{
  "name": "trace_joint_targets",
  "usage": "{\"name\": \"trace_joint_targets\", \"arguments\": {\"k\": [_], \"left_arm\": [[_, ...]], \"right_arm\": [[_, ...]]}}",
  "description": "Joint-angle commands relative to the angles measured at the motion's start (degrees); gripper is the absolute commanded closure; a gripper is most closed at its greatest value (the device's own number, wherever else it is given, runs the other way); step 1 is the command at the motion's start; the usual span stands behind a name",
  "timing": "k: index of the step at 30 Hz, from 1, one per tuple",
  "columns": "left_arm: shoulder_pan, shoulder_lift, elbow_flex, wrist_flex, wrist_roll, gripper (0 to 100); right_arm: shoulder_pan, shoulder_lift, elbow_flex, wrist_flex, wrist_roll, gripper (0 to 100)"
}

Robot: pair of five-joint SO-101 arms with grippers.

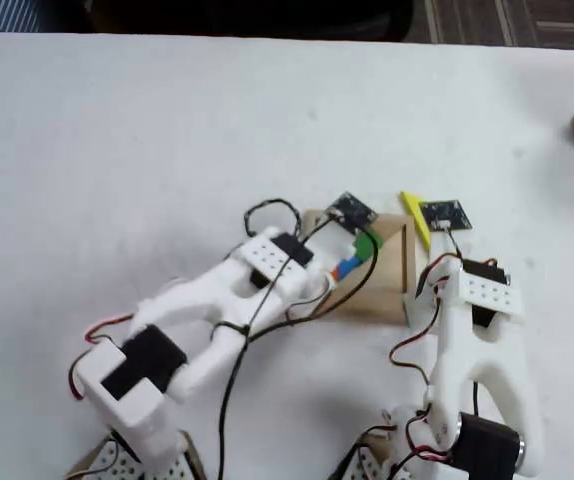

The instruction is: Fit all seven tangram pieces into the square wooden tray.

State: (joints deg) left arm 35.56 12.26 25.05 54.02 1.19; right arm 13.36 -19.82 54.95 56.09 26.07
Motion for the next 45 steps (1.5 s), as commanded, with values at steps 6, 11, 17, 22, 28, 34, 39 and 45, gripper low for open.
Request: {"name": "trace_joint_targets", "arguments": {"k": [6, 11, 17, 22, 28, 34, 39, 45], "left_arm": [[1.5, -3.5, -0.2, -1.2, 0.7, 98], [1.2, -9.1, 2.2, -1.7, 0.4, 98], [-1.5, -18.2, 11.7, -11.5, 0.3, 98], [-6.1, -22.9, 15.1, -16.2, 0.3, 98], [-12.0, -23.8, 15.3, -19.8, 0.3, 98], [-17.8, -23.8, 15.5, -23.7, 0.3, 98], [-18.2, -24.1, 15.0, -24.4, 0.3, 98], [-18.2, -23.6, 15.7, -24.1, 0.5, 78]], "right_arm": [[-0.6, -2.0, -0.3, -0.7, 1.1, 98.1], [-0.6, -2.0, -0.3, -0.7, 1.1, 98.1], [-0.6, -2.0, -0.3, -0.7, 0.7, 98.1], [-0.6, -2.0, -0.3, -0.7, 0.6, 98.1], [-0.7, -2.0, -0.3, -0.7, 0.6, 98.1], [-3.3, -2.0, -0.3, -0.6, 0.6, 98.0], [-4.7, -2.2, -0.6, -0.4, 0.5, 98.0], [-4.7, -2.6, -9.1, 11.8, -0.7, 89.2]]}}
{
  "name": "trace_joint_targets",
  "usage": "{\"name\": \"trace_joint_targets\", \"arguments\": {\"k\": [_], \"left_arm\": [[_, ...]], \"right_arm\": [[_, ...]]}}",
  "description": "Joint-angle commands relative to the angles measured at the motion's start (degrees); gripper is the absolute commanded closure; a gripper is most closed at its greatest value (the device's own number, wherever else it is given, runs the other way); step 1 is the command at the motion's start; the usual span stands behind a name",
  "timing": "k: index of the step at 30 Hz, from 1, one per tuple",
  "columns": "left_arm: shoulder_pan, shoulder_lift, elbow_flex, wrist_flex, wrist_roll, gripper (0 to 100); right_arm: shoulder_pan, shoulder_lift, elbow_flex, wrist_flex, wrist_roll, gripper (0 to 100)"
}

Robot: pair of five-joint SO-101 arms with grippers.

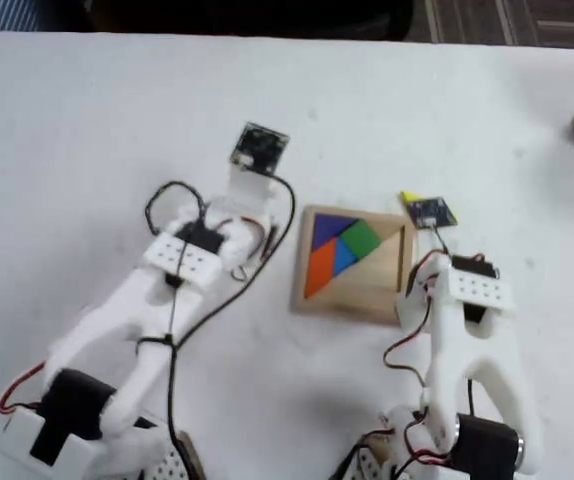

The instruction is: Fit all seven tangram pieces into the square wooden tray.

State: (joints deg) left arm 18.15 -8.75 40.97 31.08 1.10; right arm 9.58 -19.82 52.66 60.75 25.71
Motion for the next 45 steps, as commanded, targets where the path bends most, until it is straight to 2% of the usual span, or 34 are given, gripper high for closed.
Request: {"name": "trace_joint_targets", "arguments": {"k": [1, 3, 5, 13, 16, 19, 24, 31, 40, 45], "left_arm": [[-0.9, -2.6, 0.8, -1.6, 0.4, 73], [-2.4, -2.6, 2.6, -2.8, 0.4, 67], [-3.6, -2.6, 4.0, -5.5, 0.4, 67], [-6.7, -2.6, 4.7, -8.6, 0.3, 76], [-6.3, -2.6, 4.7, -8.6, -3.3, 76], [-6.3, -2.6, 4.7, -8.6, -5.3, 76], [-6.3, -2.2, 4.8, -9.3, -5.3, 76], [-6.5, 5.8, 0.3, -8.9, -5.6, 76], [-6.4, 7.9, -1.1, -8.8, -5.7, 76], [-6.4, 8.0, -1.1, -8.8, -5.7, 76]], "right_arm": [[-0.7, -2.6, -9.4, 9.9, -0.2, 86.1], [1.0, -2.6, -13.5, 13.2, 0.2, 81.2], [3.6, -2.6, -16.4, 13.8, 2.8, 78.9], [18.0, -2.2, -17.8, 13.8, 16.5, 78.7], [21.9, -2.4, -17.6, 13.9, 21.7, 78.6], [24.2, -2.0, -17.4, 13.4, 23.3, 78.6], [23.0, -2.0, -13.6, 8.5, 23.4, 77.9], [19.9, -2.0, -3.0, -1.6, 24.5, 61.8], [20.0, -2.0, 4.6, -12.8, 23.6, 61.1], [19.2, -2.0, 5.5, -14.5, 18.9, 61.1]]}}
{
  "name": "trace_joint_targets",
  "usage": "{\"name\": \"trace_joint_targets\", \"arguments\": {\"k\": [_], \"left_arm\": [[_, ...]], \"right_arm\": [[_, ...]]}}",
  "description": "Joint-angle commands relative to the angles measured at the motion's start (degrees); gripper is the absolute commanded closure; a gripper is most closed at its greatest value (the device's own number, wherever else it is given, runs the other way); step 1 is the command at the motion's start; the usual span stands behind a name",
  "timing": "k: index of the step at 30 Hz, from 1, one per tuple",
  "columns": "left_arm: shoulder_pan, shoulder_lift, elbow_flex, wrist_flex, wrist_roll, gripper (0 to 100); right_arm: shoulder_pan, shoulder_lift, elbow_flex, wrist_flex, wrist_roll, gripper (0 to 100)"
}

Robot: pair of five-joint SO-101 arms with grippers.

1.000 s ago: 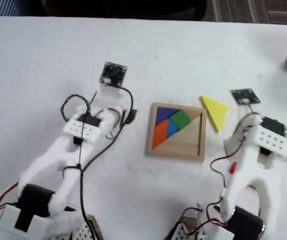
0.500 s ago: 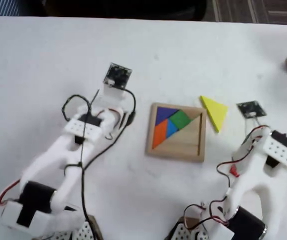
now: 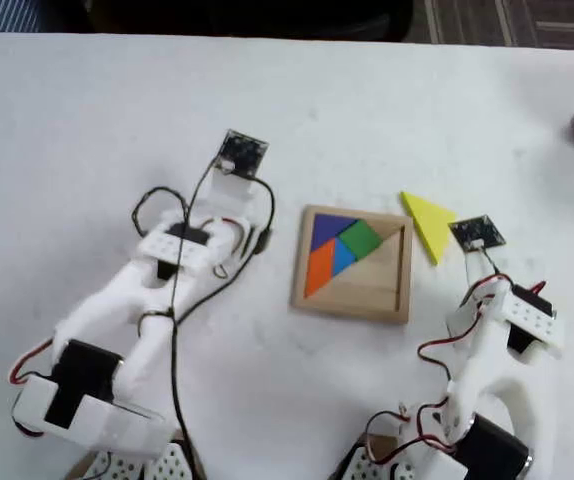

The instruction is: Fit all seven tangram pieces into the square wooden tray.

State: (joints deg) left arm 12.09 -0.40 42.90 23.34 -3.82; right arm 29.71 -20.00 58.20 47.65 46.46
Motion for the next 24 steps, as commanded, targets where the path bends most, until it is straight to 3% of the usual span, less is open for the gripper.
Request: {"name": "trace_joint_targets", "arguments": {"k": [1, 7, 19, 24], "left_arm": [[-0.3, -0.3, -3.1, -1.1, -0.8, 76], [-0.3, -0.2, -3.1, -1.1, -0.8, 76], [-0.3, -0.2, -3.2, -1.1, -0.8, 76], [-0.3, -0.2, -3.2, -1.1, -0.8, 76]], "right_arm": [[-1.3, -1.8, 0.0, -1.2, -2.2, 61.1], [-1.2, -1.8, 0.5, 2.1, -2.5, 61.1], [-1.0, -1.8, -1.1, 2.4, -17.0, 61.2], [-1.0, -1.8, -2.8, 4.7, -17.1, 71.7]]}}
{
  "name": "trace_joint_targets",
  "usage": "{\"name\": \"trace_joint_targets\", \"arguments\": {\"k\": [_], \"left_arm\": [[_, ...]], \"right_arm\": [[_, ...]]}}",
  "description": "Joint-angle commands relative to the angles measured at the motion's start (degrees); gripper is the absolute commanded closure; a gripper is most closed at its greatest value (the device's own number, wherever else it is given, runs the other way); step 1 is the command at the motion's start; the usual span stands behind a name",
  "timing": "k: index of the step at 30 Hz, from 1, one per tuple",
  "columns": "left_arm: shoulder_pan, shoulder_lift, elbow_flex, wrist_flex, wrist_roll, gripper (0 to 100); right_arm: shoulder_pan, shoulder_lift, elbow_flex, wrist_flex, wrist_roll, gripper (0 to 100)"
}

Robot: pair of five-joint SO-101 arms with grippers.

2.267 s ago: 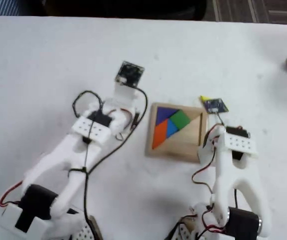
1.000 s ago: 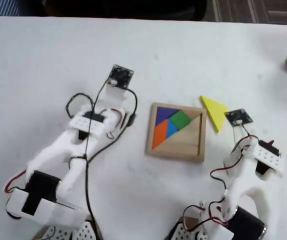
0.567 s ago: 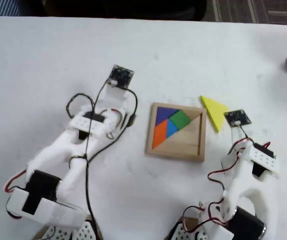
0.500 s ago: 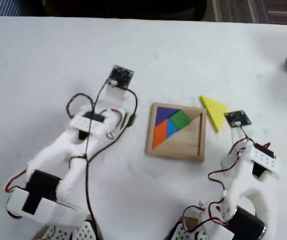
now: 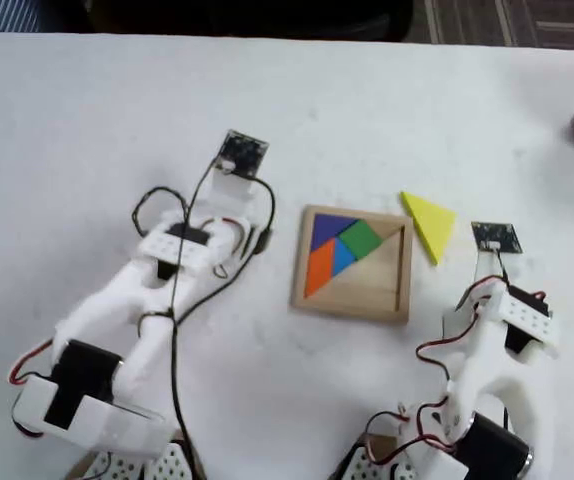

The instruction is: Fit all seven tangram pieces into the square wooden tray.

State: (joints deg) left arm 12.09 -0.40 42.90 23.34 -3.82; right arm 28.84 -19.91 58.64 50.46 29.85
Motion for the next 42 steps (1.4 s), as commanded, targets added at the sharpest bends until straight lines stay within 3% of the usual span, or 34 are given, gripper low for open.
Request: {"name": "trace_joint_targets", "arguments": {"k": [1, 4, 10, 19, 24, 30, 42], "left_arm": [[-0.3, -0.2, -3.2, -1.1, -0.8, 76], [-0.3, -0.2, -3.2, -1.1, -0.8, 76], [-0.3, -0.2, -3.2, -1.1, -0.8, 76], [-0.3, -0.1, -3.2, -1.1, -0.8, 76], [-0.3, -0.1, -3.2, -1.1, -0.8, 76], [-0.4, -0.1, -3.2, -1.1, -0.8, 76], [-0.4, -0.1, -3.2, -1.1, -0.9, 76]], "right_arm": [[-0.2, -1.9, -4.0, 2.2, -0.3, 74.1], [-0.2, -1.9, -5.1, 2.5, -0.2, 74.2], [-0.1, -1.8, -4.9, 2.7, -0.2, 64.9], [0.0, 5.9, -6.2, 0.1, 2.6, 64.7], [1.5, 13.8, -13.0, 4.4, 2.5, 64.8], [1.7, 16.0, -15.1, 5.8, 2.5, 78.1], [1.8, 16.0, -15.6, 5.8, 2.5, 78.1]]}}
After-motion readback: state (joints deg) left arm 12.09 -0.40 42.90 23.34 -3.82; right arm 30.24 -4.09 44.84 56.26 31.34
